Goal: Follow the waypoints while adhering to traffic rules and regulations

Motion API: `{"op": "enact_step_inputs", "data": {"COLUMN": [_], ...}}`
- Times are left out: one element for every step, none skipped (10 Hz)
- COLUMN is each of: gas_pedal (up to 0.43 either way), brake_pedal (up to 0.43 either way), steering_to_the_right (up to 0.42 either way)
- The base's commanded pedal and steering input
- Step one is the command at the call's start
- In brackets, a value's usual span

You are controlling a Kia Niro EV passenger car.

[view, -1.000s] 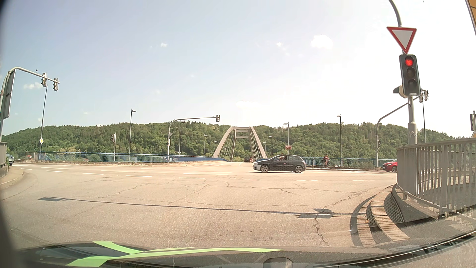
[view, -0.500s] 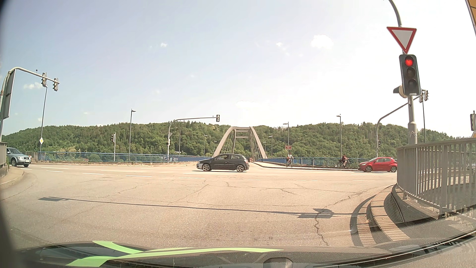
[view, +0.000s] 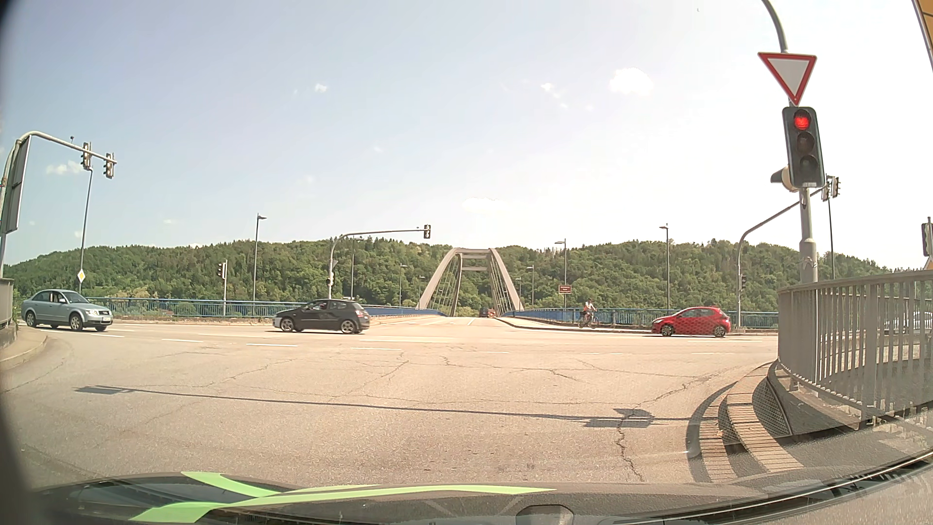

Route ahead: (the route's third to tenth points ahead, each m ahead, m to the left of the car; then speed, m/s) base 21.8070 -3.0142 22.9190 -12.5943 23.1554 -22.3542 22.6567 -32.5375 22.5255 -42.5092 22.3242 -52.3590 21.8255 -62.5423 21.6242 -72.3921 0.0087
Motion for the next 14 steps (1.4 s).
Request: {"op": "enact_step_inputs", "data": {"gas_pedal": [0.0, 0.0, 0.0, 0.0, 0.0, 0.0, 0.0, 0.0, 0.0, 0.0, 0.0, 0.0, 0.0, 0.0], "brake_pedal": [0.299, 0.299, 0.299, 0.299, 0.299, 0.299, 0.299, 0.299, 0.299, 0.305, 0.305, 0.305, 0.305, 0.305], "steering_to_the_right": [0.038, 0.038, 0.037, 0.037, 0.037, 0.037, 0.038, 0.037, 0.038, 0.037, 0.037, 0.037, 0.037, 0.037]}}
